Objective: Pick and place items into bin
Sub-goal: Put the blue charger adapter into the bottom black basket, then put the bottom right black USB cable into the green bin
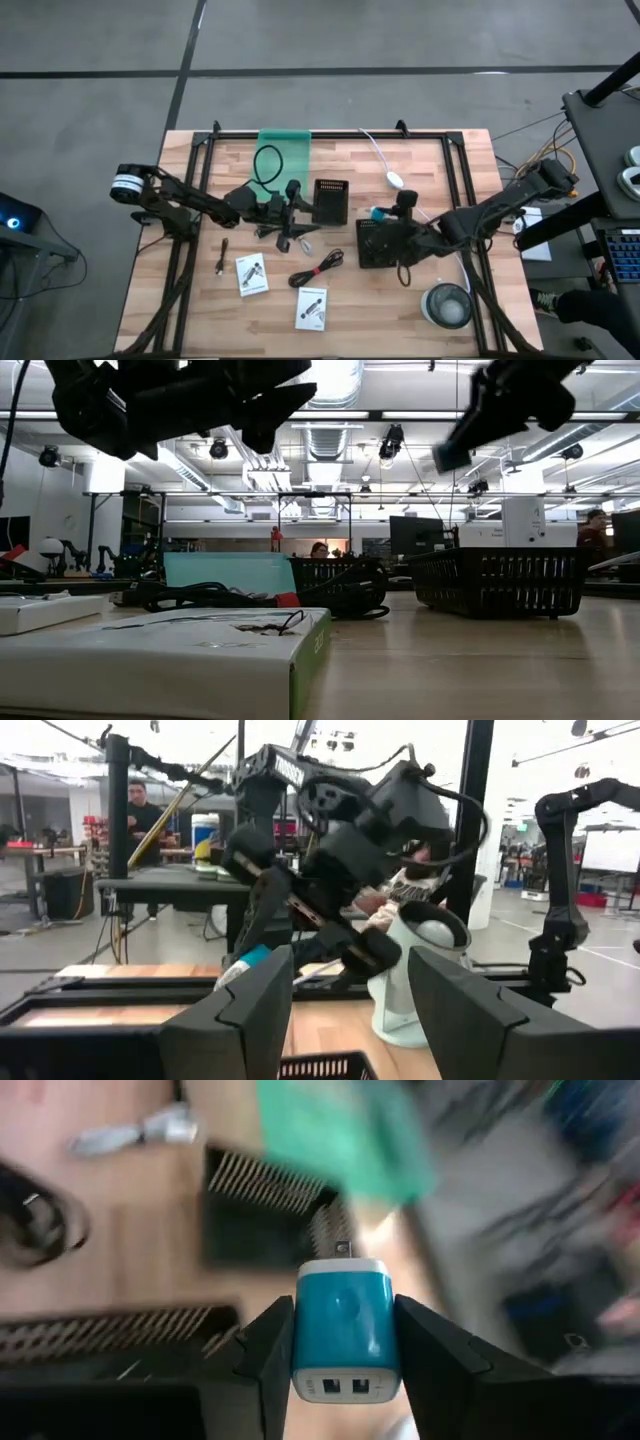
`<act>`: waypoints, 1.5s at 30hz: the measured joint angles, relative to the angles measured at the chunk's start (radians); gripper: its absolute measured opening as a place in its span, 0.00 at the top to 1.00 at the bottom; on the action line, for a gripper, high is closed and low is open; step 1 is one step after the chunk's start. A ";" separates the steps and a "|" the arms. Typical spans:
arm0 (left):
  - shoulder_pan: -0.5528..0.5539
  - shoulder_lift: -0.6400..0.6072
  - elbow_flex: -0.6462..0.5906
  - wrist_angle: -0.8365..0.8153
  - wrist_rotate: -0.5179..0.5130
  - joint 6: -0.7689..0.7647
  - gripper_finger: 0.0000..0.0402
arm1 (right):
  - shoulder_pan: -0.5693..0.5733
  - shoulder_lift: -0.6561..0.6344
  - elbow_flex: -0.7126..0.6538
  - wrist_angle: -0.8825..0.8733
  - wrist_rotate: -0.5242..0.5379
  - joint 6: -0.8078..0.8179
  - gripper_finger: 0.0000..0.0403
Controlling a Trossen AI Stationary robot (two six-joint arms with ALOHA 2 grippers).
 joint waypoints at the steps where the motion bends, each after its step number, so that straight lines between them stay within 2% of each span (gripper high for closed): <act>1: 0.000 0.000 -0.002 -0.001 -0.002 0.007 0.54 | -0.006 -0.008 -0.001 -0.036 -0.044 0.065 0.67; 4: 0.000 0.004 -0.004 0.001 -0.003 0.057 0.54 | -0.017 -0.022 -0.010 -0.065 -0.175 0.179 0.67; 9: 0.000 0.012 -0.004 -0.001 -0.005 0.077 0.54 | -0.029 -0.007 -0.011 -0.043 -0.357 0.264 0.67; 13: 0.001 0.013 -0.005 -0.001 -0.005 0.077 0.54 | -0.043 0.023 -0.012 -0.036 -0.408 0.303 0.67; 17: 0.001 0.013 -0.005 -0.004 -0.006 0.078 0.54 | -0.093 0.055 -0.014 -0.039 -0.504 0.347 0.67; 24: 0.001 0.013 -0.004 -0.004 -0.007 0.124 0.54 | -0.179 0.098 -0.016 -0.041 -0.590 0.347 0.67; 27: 0.001 0.013 -0.005 -0.005 -0.008 0.124 0.54 | -0.202 0.105 -0.020 -0.043 -0.609 0.346 0.65; 32: 0.001 0.014 -0.005 -0.007 -0.008 0.127 0.54 | -0.222 0.105 -0.029 -0.043 -0.575 0.343 0.52; 35: 0.002 0.014 -0.010 -0.007 -0.008 0.131 0.54 | -0.224 0.105 -0.029 -0.043 -0.566 0.343 0.48; 41: 0.002 0.014 -0.031 -0.007 -0.008 0.181 0.54 | -0.223 0.102 -0.029 -0.035 -0.560 0.344 0.48; 45: 0.002 0.014 -0.037 -0.009 -0.008 0.182 0.54 | -0.183 0.074 -0.037 0.101 -0.485 0.212 0.52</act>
